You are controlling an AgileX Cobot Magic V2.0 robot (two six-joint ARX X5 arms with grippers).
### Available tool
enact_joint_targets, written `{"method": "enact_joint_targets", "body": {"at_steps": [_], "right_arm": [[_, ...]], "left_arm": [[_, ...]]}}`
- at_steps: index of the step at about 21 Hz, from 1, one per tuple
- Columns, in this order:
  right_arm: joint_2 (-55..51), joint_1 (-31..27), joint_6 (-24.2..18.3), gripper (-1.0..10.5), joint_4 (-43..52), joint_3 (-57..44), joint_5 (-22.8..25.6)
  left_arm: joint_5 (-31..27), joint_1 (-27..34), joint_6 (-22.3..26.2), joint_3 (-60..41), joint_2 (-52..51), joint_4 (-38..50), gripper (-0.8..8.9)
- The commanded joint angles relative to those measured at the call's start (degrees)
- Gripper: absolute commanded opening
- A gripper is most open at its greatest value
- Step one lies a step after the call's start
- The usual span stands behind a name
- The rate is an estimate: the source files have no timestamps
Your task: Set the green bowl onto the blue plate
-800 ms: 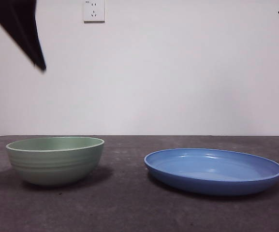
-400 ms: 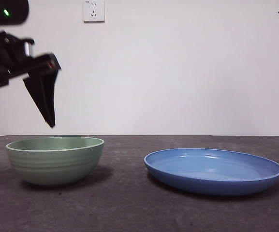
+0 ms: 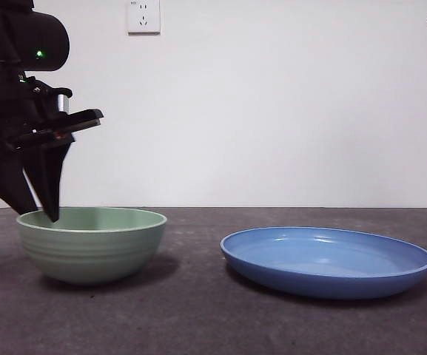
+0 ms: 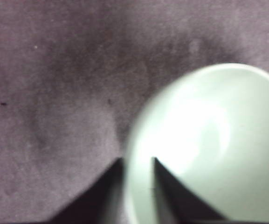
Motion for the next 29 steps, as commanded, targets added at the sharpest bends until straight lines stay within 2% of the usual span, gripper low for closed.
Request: {"method": "enact_joint_targets", "body": {"at_steps": [1,9,14,22,29], "right_arm": [[0.28,0.26,-0.44,5.5,0.35,0.94,-0.07],[0.28,0.26,-0.44,5.5,0.31,0.94,-0.09],[0.28,0.26,-0.42,5.5,0.31,0.94,-0.11],[0.28,0.26,-0.22,5.5,0.33,0.94,-0.26],[0.28,0.26,-0.20,5.5,0.33,0.94,-0.31]], "left_arm": [[-0.07,-0.17,0.94,1.03,0.90,-0.09,0.16],[-0.98,-0.17,1.36,1.16,0.90,-0.42,0.15],[-2.40,-0.48,1.36,4.31,0.90,-4.50,0.15],[-2.43,-5.86,1.33,20.17,3.98,-16.33,0.15],[-2.43,-15.45,0.26,33.86,17.00,-17.49,0.15]]}}
